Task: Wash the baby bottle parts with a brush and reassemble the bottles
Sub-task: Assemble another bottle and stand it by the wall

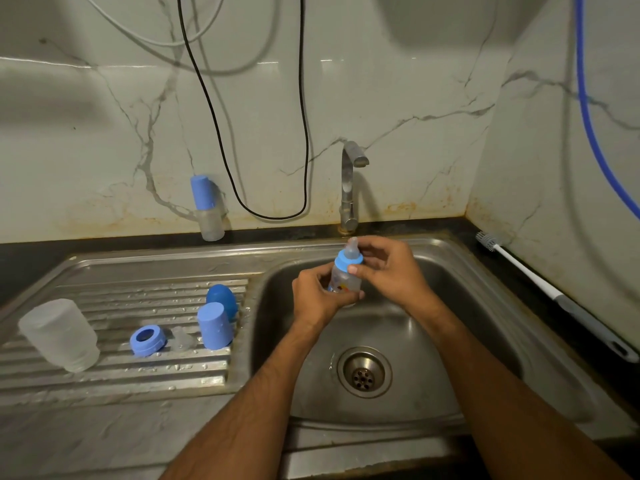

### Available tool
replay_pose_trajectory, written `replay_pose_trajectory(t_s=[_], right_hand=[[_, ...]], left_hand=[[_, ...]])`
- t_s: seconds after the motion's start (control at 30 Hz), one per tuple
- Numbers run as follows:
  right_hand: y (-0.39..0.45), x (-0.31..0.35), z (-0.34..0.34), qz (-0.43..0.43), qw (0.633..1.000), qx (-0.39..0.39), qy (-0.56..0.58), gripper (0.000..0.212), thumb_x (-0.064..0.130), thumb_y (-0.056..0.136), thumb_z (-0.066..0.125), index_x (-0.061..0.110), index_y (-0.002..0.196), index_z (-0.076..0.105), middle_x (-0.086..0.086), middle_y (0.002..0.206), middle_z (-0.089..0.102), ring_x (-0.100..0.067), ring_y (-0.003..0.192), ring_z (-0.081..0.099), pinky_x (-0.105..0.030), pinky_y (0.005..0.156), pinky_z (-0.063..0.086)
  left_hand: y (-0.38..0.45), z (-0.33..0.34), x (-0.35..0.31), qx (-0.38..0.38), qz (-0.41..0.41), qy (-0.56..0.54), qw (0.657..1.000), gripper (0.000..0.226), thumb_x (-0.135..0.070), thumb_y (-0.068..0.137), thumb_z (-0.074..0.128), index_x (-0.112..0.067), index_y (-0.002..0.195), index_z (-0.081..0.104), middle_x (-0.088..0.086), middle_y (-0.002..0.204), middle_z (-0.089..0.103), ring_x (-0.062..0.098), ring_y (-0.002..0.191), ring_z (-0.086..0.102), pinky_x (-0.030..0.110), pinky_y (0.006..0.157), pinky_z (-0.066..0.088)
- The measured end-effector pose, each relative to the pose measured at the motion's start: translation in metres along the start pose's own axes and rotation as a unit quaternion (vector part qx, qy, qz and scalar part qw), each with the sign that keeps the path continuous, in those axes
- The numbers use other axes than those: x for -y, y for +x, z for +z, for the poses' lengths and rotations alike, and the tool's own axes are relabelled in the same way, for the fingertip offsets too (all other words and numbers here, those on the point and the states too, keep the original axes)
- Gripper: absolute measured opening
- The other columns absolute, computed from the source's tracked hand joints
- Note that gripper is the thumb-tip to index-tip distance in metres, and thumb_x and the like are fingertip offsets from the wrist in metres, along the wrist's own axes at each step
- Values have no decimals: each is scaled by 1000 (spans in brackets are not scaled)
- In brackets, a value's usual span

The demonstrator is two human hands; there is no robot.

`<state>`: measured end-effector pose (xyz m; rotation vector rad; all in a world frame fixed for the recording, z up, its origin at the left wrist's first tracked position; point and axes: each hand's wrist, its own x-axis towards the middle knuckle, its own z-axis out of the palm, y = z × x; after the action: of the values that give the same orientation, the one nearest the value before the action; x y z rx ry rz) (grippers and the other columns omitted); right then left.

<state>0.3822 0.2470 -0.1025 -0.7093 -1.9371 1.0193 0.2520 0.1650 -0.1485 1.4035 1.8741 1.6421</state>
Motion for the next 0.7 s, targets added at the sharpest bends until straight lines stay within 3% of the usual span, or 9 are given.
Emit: replay_pose_trajectory(t_s=[0.13,0.2,0.4,0.6,0.7], right_hand=[[-3,-2,8,-4,997,-17,-69,54,25,69,92,16,117,68,4,107,70,-8,97,67,-18,82,57],[-2,-2,6,-1,997,-29,-69,60,32,65,93,17,117,67,5,106,70,-8,95,66,-21,80,58],[0,-1,1,1,1000,0,-6,52,5,77,85,15,125,66,1,120,70,-12,111,67,-38,97,58],[-3,-2,7,2,998,-13,-56,60,29,65,94,20,117,66,12,103,67,-3,95,66,-12,77,55],[0,-1,1,9,1000,-8,-4,60,18,71,91,18,124,65,8,112,70,-4,104,67,-20,87,58]], left_hand=[[-1,0,0,11,-1,12,1000,46,-15,68,91,-20,111,73,-10,96,74,-2,89,68,11,74,53],[0,0,-1,8,2,13,1000,45,-16,68,91,-20,109,74,-10,94,74,-2,89,68,12,74,54],[0,-1,-1,9,1,4,1000,45,-16,67,92,-19,108,74,-9,91,75,0,84,70,14,73,55],[1,-1,3,14,14,23,1000,48,-17,67,92,-19,112,74,-10,97,75,-1,91,68,16,79,56],[2,-1,2,6,-3,13,1000,49,-18,66,93,-21,112,74,-11,96,75,-3,90,69,15,78,56]])
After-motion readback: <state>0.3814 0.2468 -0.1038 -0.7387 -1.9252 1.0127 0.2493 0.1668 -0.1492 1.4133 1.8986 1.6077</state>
